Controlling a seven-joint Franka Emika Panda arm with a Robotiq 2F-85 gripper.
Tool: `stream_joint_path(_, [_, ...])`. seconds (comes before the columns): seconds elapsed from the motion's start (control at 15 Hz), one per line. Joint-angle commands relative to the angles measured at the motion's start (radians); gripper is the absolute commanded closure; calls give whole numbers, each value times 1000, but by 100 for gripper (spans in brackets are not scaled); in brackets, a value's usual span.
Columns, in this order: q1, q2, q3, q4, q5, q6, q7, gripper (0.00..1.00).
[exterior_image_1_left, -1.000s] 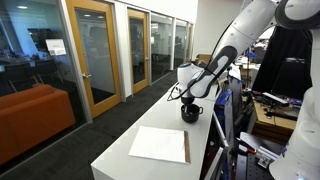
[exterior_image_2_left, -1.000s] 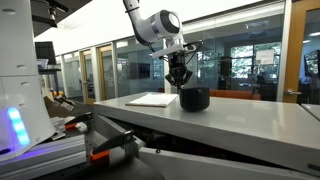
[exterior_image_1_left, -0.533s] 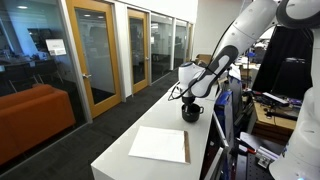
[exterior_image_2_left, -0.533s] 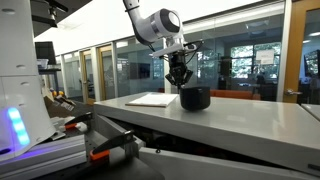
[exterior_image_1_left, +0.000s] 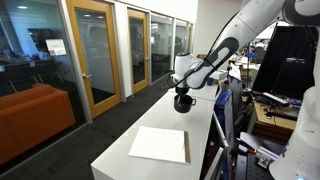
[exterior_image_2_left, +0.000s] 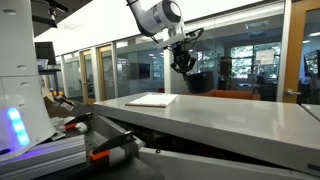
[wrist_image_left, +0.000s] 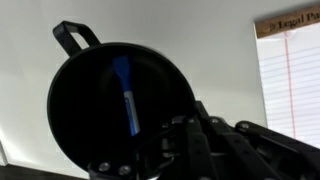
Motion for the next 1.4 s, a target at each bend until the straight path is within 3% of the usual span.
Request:
stream_joint_path(0.0, [13, -23, 17, 24, -15, -8, 35, 99])
stream_joint_path(0.4, [77, -88, 76, -2, -19, -42, 113, 99])
stream_joint_path(0.93, [149, -264, 202, -81, 24, -250, 100, 99])
stream_joint_path(1.33, [164, -292, 242, -192, 106, -182, 37, 99])
